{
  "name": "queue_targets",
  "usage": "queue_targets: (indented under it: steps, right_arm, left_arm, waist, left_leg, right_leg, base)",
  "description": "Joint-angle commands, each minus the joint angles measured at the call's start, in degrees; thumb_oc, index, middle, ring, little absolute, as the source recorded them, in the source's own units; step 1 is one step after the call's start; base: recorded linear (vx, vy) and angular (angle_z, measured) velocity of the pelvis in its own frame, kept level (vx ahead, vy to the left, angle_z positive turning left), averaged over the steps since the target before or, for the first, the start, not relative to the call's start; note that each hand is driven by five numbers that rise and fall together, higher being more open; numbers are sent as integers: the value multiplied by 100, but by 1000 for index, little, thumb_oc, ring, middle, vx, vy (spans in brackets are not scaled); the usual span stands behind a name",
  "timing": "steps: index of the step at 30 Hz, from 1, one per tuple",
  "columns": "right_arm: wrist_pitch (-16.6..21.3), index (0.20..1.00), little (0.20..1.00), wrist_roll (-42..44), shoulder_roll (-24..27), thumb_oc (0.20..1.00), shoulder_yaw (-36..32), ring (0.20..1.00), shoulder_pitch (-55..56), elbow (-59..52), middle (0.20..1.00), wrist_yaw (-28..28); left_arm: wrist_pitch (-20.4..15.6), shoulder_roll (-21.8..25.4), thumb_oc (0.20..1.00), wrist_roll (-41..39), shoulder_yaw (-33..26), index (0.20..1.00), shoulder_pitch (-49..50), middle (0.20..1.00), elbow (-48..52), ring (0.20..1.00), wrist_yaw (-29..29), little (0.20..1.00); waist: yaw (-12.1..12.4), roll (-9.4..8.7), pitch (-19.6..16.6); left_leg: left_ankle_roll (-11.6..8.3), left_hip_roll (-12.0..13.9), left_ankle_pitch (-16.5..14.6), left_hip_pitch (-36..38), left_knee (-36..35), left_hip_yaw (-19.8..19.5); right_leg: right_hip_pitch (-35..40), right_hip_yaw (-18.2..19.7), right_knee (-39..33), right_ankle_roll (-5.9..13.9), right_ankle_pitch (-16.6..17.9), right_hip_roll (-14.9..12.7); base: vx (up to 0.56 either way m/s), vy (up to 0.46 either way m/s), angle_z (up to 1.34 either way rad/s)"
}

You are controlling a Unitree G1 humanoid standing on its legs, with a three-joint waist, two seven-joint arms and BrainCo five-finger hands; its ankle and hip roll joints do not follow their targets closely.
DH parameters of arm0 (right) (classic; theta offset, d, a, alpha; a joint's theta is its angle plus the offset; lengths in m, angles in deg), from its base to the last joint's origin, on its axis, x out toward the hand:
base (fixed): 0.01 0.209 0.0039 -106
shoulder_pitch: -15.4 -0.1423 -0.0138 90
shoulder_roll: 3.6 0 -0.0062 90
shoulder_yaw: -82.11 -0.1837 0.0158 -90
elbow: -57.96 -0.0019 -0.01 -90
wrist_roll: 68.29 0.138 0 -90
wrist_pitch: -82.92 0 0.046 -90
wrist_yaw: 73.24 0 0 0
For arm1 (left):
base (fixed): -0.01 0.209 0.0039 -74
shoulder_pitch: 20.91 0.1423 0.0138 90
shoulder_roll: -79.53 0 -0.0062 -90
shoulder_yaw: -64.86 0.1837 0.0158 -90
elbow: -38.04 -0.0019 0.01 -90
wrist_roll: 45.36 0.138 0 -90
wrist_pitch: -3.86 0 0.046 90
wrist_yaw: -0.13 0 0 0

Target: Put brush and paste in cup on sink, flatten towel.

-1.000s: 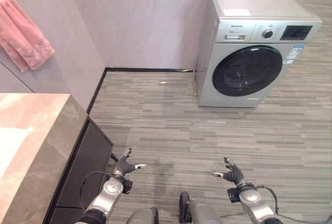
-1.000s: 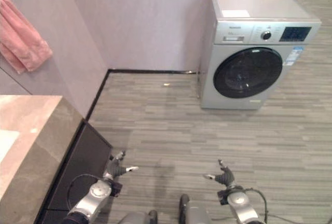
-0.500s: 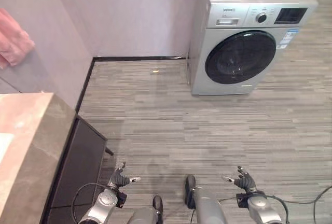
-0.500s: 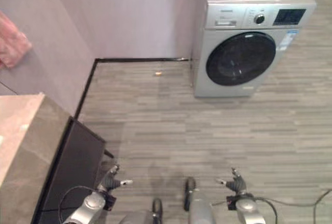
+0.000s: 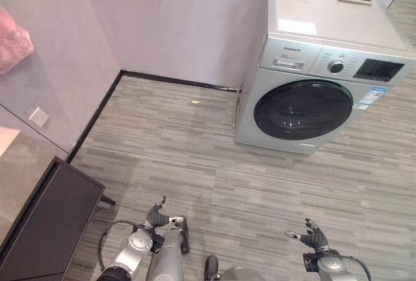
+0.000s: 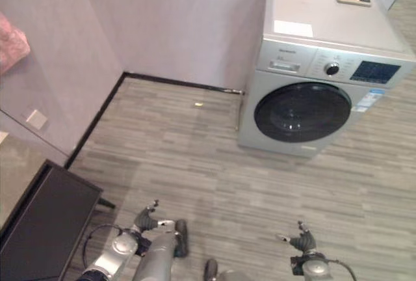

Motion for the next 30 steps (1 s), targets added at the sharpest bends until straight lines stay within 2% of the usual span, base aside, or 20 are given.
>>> queue_targets:
  steps: [1, 2, 3, 4, 6, 7, 8, 9, 10, 11, 12, 13, 14, 15, 16, 17, 19, 24, 30]
  right_arm:
    - [91, 1000, 1000, -288, 349, 1000, -143, 1000, 285, -441, 1000, 160]
    - [91, 1000, 1000, -288, 347, 1000, -141, 1000, 286, -441, 1000, 160]
    - [84, 1000, 1000, -325, 290, 1000, -99, 1000, 274, -461, 1000, 224]
    - [50, 1000, 1000, -381, 200, 1000, -58, 1000, 327, -532, 1000, 346]
    - [49, 1000, 1000, -382, 198, 1000, -58, 1000, 328, -534, 1000, 346]
    - [44, 1000, 1000, -404, 90, 1000, -6, 1000, 479, -616, 1000, 527]
    - [72, 1000, 1000, -410, 72, 1000, 70, 1000, 519, -693, 1000, 601]
    - [72, 1000, 1000, -409, 75, 1000, 71, 1000, 517, -693, 1000, 601]
    - [109, 1000, 1000, -358, 46, 1000, 134, 1000, 550, -640, 1000, 663]
    - [109, 1000, 1000, -358, 46, 1000, 134, 1000, 550, -639, 1000, 663]
    - [118, 1000, 1000, -345, 15, 1000, 173, 1000, 563, -580, 1000, 656]
    - [117, 1000, 1000, -253, 67, 1000, 201, 1000, 623, -553, 1000, 685]
    - [117, 1000, 1000, -253, 67, 1000, 201, 1000, 618, -552, 1000, 686]
    - [90, 1000, 1000, -253, 52, 1000, 188, 1000, 682, -597, 1000, 687]
    - [88, 1000, 1000, -302, 27, 1000, 211, 1000, 694, -543, 1000, 736]
    - [76, 1000, 1000, -300, 22, 1000, 265, 1000, 688, -575, 1000, 717]
    - [108, 1000, 1000, -339, 80, 1000, 257, 1000, 658, -386, 1000, 717]
    - [124, 1000, 1000, -331, 202, 1000, 280, 1000, 579, -337, 1000, 740]
    - [116, 1000, 1000, -485, 202, 1000, 411, 1000, 565, -343, 1000, 786]
  left_arm:
    - [-131, 128, 1000, -2, -104, 1000, 8, 1000, 184, 1000, -40, 1000]
    - [-129, 131, 1000, -2, -106, 1000, 12, 1000, 187, 1000, -40, 1000]
    - [-137, 182, 1000, -19, -184, 1000, 88, 1000, 217, 1000, -25, 1000]
    - [-114, 259, 1000, -54, -252, 1000, 211, 1000, 294, 1000, -57, 1000]
    - [-113, 261, 1000, -55, -252, 1000, 213, 1000, 296, 1000, -58, 1000]
    - [-88, 377, 1000, -147, -417, 1000, 387, 1000, 473, 1000, -54, 1000]
    - [-94, 430, 1000, -17, -381, 1000, 393, 1000, 446, 1000, -56, 1000]
    - [-95, 427, 1000, -16, -383, 1000, 391, 1000, 444, 1000, -56, 1000]
    - [-112, 430, 1000, 23, -395, 1000, 265, 1000, 244, 1000, -38, 1000]
    - [-113, 430, 1000, 23, -395, 1000, 264, 1000, 244, 1000, -38, 1000]
    - [-132, 381, 1000, 31, -402, 1000, 218, 1000, 69, 1000, -6, 1000]
    - [-155, 354, 1000, 173, -295, 1000, -4, 1000, -198, 1000, 89, 1000]
    - [-157, 353, 1000, 173, -297, 1000, -10, 1000, -202, 1000, 90, 1000]
    - [-134, 329, 1000, 110, -282, 1000, -25, 1000, -144, 1000, 56, 1000]
    - [-146, 297, 1000, 42, -290, 1000, -36, 1000, -162, 1000, 32, 1000]
    - [-149, 253, 1000, -1, -267, 1000, -47, 1000, -162, 1000, 43, 1000]
    - [-190, 219, 1000, -94, -254, 1000, -80, 1000, -258, 1000, 81, 1000]
    - [-179, 273, 1000, -194, -221, 1000, -49, 1000, -142, 1000, 28, 1000]
    - [-175, 294, 1000, -234, -282, 1000, 162, 1000, -159, 1000, 5, 1000]
  waist:
    - [64, 16, -1]
    - [71, 9, 3]
    - [108, -100, -59]
    - [163, -224, -104]
    - [170, -230, -109]
    - [70, -78, -31]
    - [-108, 86, 109]
    - [-110, 92, 98]
    - [-271, 99, 150]
    - [-275, 102, 150]
    - [-362, 68, 124]
    - [-612, 22, 179]
    - [-614, 16, 183]
    - [-613, -26, 203]
    - [-492, -62, 187]
    - [-487, -93, 225]
    - [-460, -121, 167]
    - [-438, -111, 110]
    - [-323, -135, 37]
  left_leg:
    - [-114, 298, 1283, 716, -116, 446]
    - [-112, 298, 1272, 722, -107, 456]
    - [16, 192, 1088, 759, 14, 462]
    - [295, -76, 776, 984, 34, 398]
    - [299, -79, 776, 983, 29, 408]
    - [555, -271, 541, 1602, -304, 199]
    - [598, -272, 416, 2078, -508, -149]
    - [596, -266, 426, 2063, -514, -150]
    - [516, -376, 386, 2425, -596, -386]
    - [515, -374, 387, 2425, -596, -390]
    - [465, -462, 245, 2565, -525, -585]
    - [339, -610, -29, 2905, -257, -1082]
    - [339, -615, -17, 2900, -257, -1082]
    - [325, -624, -88, 2939, -153, -1206]
    - [309, -591, -77, 2899, -33, -1191]
    - [312, -608, -168, 2816, 21, -1180]
    - [186, -562, -61, 2638, 39, -1300]
    - [143, -495, -29, 2484, -192, -1341]
    - [160, -431, 14, 2521, -509, -1411]
  right_leg:
    - [302, 249, 452, 797, 535, -641]
    - [308, 257, 454, 800, 531, -647]
    - [356, 316, 629, 921, 696, -797]
    - [121, 398, 1584, 1174, 1544, -1071]
    - [106, 407, 1603, 1178, 1534, -1078]
    - [-669, 499, 3284, 1279, 2474, -1109]
    - [-1495, 667, 3596, 1183, 1930, -687]
    - [-1512, 662, 3595, 1177, 1938, -681]
    - [-1822, 505, 2751, 1065, 1477, -648]
    - [-1817, 500, 2744, 1064, 1481, -646]
    - [-1969, 537, 1743, 1002, 1340, -701]
    - [-2038, 1515, 916, 1161, 1432, -544]
    - [-2034, 1516, 897, 1162, 1451, -550]
    - [-1981, 1764, 1155, 1212, 1491, -457]
    - [-1856, 1531, 1172, 1096, 1421, -525]
    - [-1887, 1426, 1217, 1076, 1442, -531]
    - [-1694, 1071, 965, 972, 1404, -540]
    - [-1663, 750, 830, 909, 1350, -594]
    - [-1592, 589, 766, 868, 1270, -567]
  base:
    - [592, 136, -33]
    - [575, 170, -14]
    - [529, 248, -1]
    - [527, 248, -8]
    - [439, 259, -32]
    - [887, 434, -6]
    - [884, 432, 43]
    - [664, 142, 111]
    - [337, 47, 120]
    - [566, 6, 127]
    - [691, -127, 111]
    - [684, -128, 119]
    - [539, -120, 176]
    - [164, -84, 167]
    - [173, -133, 151]
    - [185, -212, 115]
    - [129, -181, 87]
    - [60, -71, 52]
    - [48, -31, 1]
